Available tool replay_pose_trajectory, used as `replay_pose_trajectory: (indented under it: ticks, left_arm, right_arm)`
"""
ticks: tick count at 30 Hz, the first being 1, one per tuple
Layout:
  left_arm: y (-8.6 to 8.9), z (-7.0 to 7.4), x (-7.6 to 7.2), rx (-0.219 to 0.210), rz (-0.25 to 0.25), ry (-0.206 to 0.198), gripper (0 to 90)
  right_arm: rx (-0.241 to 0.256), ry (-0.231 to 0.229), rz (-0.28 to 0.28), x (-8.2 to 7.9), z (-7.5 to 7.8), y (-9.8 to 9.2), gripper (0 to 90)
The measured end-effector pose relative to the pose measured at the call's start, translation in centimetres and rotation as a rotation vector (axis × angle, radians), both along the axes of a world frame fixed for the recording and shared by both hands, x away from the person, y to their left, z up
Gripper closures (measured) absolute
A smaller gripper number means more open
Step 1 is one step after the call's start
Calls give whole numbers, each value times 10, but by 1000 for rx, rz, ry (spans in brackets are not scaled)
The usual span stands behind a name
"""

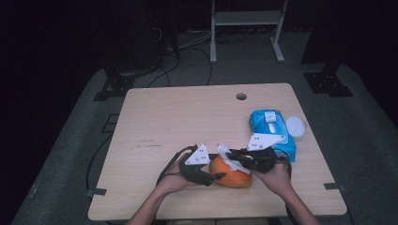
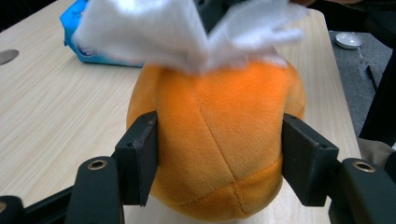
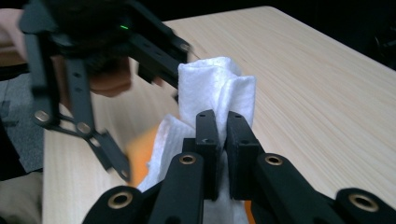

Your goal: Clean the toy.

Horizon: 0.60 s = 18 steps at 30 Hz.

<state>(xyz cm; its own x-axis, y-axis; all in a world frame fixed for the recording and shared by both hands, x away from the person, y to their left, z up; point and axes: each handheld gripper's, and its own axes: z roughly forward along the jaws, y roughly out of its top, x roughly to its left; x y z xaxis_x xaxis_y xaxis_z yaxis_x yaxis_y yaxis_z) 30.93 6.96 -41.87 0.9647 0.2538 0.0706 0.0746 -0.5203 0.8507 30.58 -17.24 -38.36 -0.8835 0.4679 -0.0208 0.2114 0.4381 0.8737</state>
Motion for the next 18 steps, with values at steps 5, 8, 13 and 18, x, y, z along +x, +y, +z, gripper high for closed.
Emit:
replay_pose_trajectory:
  ticks: [5,8,13,18]
  left_arm:
    - [6,-3,5,-5,-2,21,346]
    - [7,-5,6,-7,-2,26,340]
    - [9,-5,9,-10,7,48,316]
    - [19,-5,18,-48,29,135,267]
  right_arm:
    - [-8,31,-54,4,-9,-21,841]
    - [0,50,-67,2,-15,-29,841]
    - [19,70,-78,0,-20,-32,841]
    - [27,76,-88,4,-21,-27,841]
